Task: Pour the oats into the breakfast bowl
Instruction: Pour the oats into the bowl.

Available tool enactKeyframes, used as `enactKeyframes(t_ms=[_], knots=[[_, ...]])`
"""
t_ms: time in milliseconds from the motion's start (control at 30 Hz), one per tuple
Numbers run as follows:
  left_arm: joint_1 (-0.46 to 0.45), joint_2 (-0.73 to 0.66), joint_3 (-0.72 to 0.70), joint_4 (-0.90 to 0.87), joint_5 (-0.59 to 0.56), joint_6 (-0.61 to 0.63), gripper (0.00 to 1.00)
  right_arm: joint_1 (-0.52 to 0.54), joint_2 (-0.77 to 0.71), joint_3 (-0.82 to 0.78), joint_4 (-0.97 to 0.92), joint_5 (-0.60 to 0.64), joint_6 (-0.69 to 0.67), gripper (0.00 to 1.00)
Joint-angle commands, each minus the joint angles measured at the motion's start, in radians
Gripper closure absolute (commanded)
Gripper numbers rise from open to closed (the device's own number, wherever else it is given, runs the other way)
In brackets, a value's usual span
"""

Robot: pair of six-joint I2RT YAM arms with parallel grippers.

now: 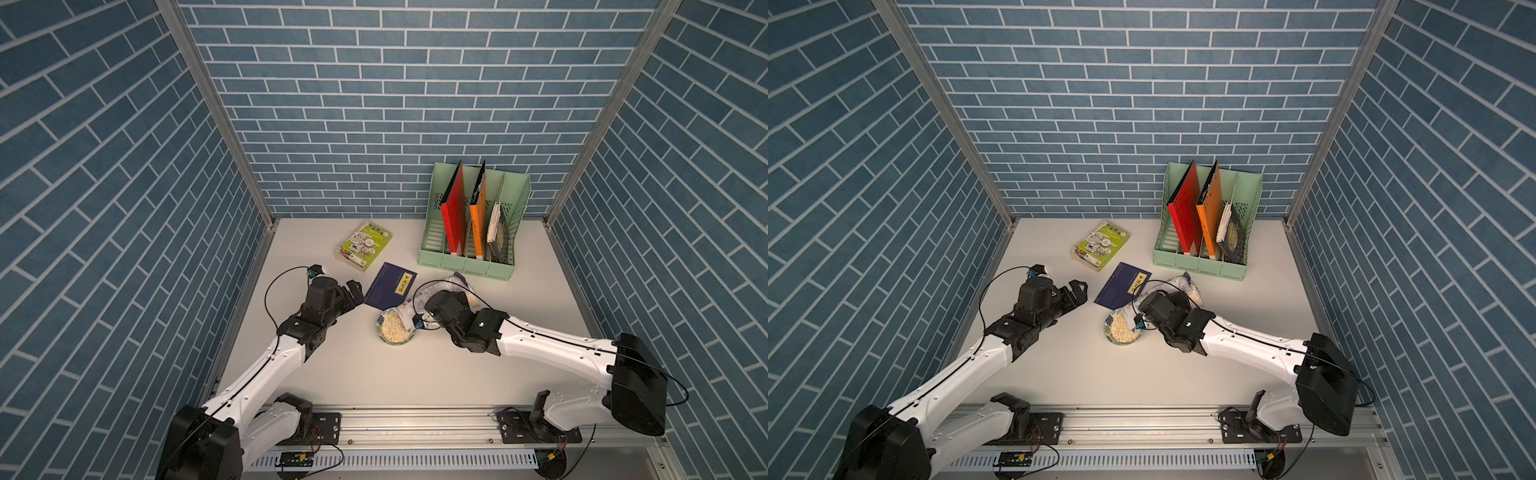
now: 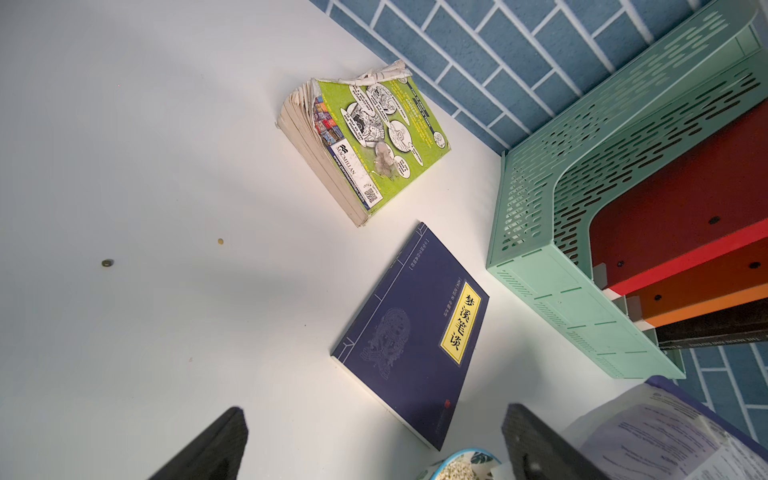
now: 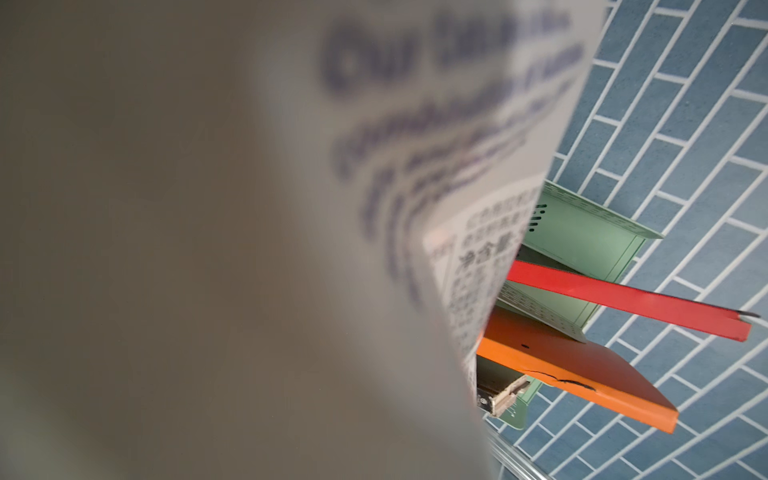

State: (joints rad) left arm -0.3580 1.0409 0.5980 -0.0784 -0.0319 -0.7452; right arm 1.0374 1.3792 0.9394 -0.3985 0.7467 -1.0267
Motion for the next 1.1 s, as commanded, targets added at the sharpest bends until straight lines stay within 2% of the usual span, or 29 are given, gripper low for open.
enactKeyframes(t_ms=[0, 100, 300, 533, 833, 967, 1067], knots=[[0.007, 0.001, 0.027, -0.022, -0.019, 0.019, 0.0, -0.022, -0.062, 0.018, 0.012, -0.047, 0.162, 1.0], [0.007, 0.003, 0.036, -0.027, -0.022, 0.026, 0.0, -0.045, -0.083, -0.002, 0.014, -0.116, 0.215, 1.0], [0.007, -0.001, 0.05, -0.035, -0.03, 0.039, 0.01, -0.115, -0.149, -0.045, 0.02, -0.328, 0.35, 1.0], [0.008, -0.008, 0.069, -0.024, -0.035, 0.06, 0.0, -0.197, -0.251, -0.168, 0.138, -0.565, 0.495, 1.0], [0.01, -0.031, 0.086, 0.038, -0.001, 0.11, 0.0, -0.405, -0.472, -0.418, 0.473, -0.953, 0.742, 1.0], [0.01, -0.026, 0.1, 0.112, 0.09, 0.178, 0.01, -0.513, -0.559, -0.534, 0.675, -1.125, 0.877, 1.0], [0.01, -0.013, 0.115, 0.184, 0.197, 0.242, 0.01, -0.586, -0.599, -0.643, 0.913, -1.26, 1.01, 1.0]])
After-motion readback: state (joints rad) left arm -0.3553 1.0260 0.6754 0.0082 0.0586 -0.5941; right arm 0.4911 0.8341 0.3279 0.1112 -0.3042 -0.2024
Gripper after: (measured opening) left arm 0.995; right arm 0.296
